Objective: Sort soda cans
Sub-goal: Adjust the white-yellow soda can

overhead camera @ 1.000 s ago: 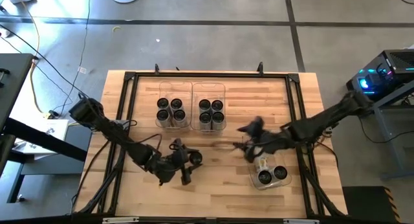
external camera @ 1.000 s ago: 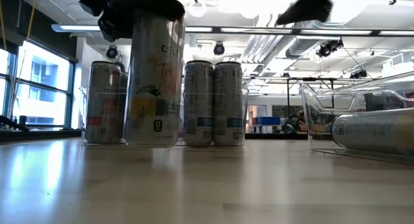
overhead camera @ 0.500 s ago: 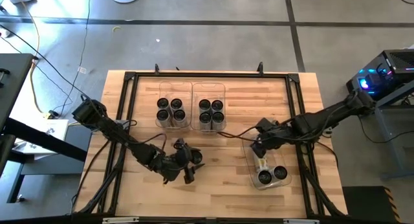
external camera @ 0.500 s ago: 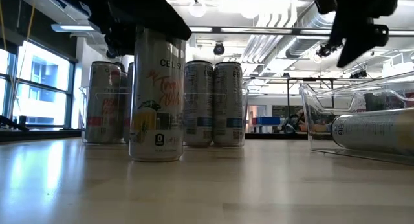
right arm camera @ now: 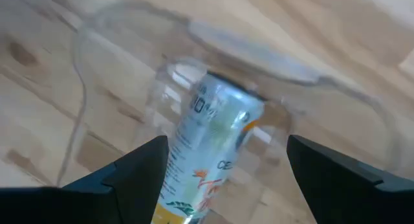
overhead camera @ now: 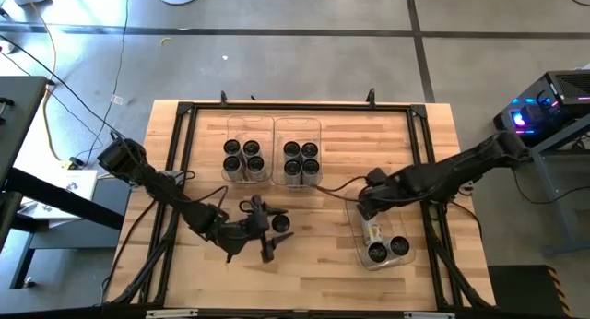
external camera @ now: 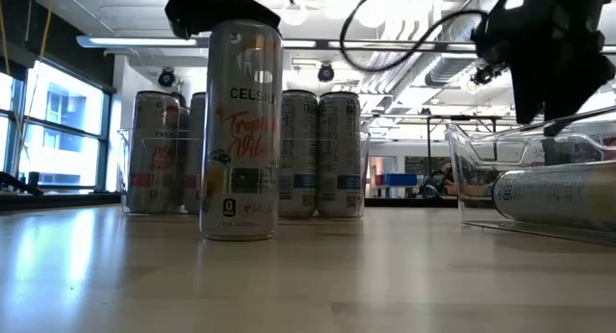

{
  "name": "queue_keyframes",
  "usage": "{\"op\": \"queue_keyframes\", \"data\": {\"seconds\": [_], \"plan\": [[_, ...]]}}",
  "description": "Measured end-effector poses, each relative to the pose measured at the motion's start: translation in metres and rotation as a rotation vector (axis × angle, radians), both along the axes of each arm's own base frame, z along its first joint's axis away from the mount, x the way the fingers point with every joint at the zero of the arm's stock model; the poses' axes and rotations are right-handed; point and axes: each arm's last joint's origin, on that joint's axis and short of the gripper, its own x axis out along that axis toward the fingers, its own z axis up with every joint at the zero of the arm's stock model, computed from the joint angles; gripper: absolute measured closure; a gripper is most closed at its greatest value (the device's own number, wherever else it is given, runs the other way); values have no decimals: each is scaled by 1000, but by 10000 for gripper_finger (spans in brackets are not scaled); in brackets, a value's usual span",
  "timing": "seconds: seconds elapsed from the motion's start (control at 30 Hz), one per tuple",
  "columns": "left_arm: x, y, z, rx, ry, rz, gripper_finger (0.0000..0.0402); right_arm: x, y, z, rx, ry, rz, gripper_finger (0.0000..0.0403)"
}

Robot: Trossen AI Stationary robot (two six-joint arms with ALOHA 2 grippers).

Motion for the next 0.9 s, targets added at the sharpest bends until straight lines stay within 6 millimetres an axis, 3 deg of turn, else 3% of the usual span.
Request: {"op": "queue_keyframes", "data": {"seconds": [0.27,0.63,0.9], "plan": [[0,0,0,36,6,4,103,17,7,-32,-7,156,-11,94],[0,1,0,61,14,-3,103,35,0,-49,-9,144,-41,94],[-1,-1,0,70,16,-12,103,43,-3,-67,2,229,-11,94]]}}
